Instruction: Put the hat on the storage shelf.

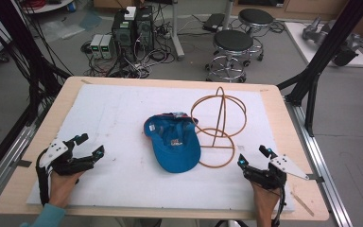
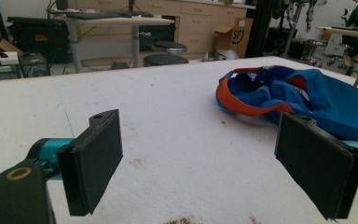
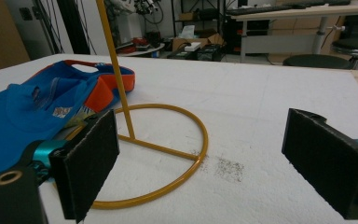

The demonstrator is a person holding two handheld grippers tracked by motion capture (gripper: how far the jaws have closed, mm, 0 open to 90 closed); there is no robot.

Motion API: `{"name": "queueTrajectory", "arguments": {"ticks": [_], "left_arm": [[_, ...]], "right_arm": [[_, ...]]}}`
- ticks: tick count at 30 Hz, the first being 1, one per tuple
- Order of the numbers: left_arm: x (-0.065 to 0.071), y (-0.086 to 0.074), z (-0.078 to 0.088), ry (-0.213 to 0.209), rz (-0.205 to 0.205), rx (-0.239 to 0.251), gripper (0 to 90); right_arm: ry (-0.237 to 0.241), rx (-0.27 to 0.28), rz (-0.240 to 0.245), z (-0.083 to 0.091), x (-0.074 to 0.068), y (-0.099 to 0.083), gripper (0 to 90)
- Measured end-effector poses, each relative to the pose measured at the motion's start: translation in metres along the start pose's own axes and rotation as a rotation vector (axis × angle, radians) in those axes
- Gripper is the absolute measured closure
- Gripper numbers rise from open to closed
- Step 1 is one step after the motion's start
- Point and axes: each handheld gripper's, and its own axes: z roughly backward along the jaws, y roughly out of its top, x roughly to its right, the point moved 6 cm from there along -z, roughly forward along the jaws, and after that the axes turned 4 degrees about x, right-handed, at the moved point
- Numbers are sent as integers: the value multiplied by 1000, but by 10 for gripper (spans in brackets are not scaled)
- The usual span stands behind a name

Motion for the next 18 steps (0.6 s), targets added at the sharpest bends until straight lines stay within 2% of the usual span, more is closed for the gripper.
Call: {"name": "queueTrajectory", "arguments": {"ticks": [5, 12, 18], "left_arm": [[-3, 0, 0, 9, 25, -3, 153], [-4, 0, 0, 14, 36, -4, 153], [-3, 0, 0, 12, 23, -3, 153]], "right_arm": [[5, 0, 4, 0, -1, 0, 98], [9, -7, 9, -1, -1, 0, 98], [8, -6, 9, -1, -1, 0, 98]]}}
